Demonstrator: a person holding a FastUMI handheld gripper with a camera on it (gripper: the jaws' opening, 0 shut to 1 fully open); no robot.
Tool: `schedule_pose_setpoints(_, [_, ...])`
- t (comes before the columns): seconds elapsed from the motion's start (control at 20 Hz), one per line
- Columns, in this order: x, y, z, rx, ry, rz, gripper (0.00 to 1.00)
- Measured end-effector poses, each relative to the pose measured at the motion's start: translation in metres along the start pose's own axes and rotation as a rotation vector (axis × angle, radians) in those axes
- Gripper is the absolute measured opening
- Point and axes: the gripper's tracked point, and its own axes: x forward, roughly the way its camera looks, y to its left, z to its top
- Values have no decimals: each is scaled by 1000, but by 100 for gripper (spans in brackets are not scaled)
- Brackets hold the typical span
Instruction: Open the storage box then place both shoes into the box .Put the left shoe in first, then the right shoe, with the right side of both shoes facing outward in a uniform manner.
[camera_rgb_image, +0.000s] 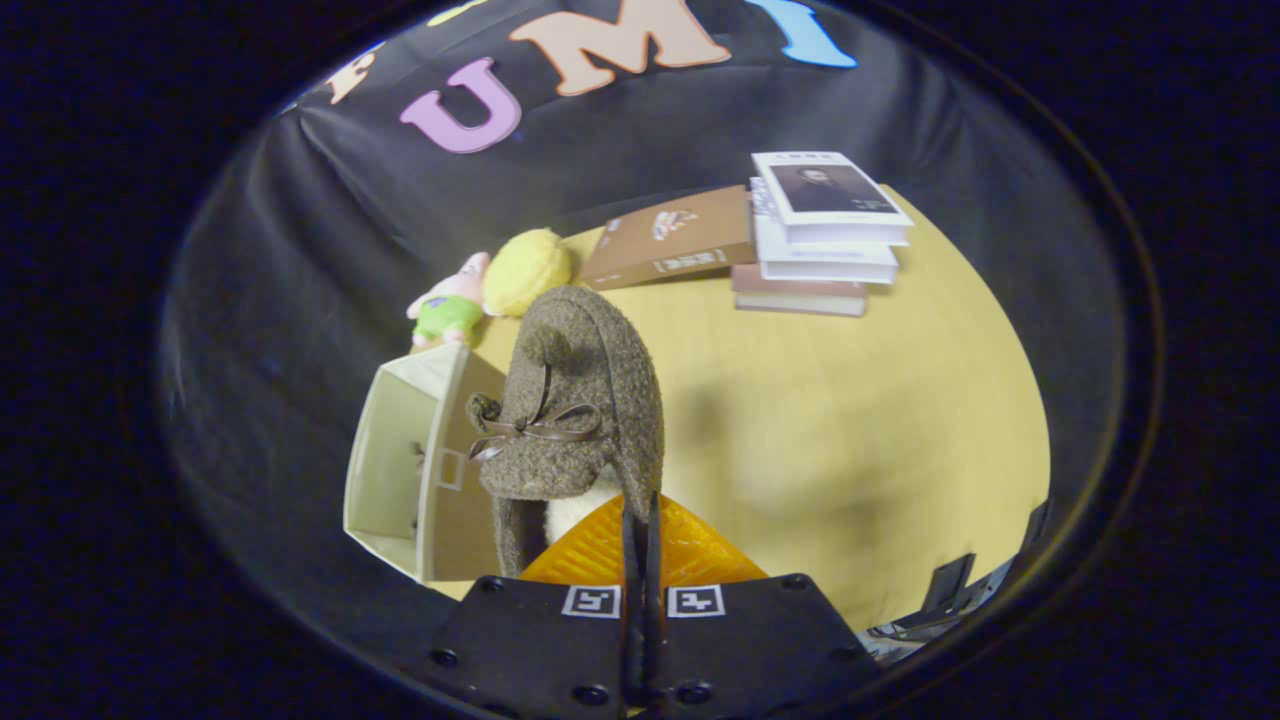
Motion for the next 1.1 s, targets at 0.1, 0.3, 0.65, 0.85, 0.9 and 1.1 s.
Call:
schedule_pose_setpoints(0.1, [4,39,4,-35,-1,40,4])
schedule_pose_setpoints(0.3, [20,115,-3,-92,33,102,3])
schedule_pose_setpoints(0.65, [31,177,9,-86,15,95,3])
schedule_pose_setpoints(0.85, [50,196,-11,-78,77,97,3])
schedule_pose_setpoints(0.9, [55,200,-16,-87,87,90,3])
schedule_pose_setpoints(1.1, [78,207,-47,-86,166,59,4])
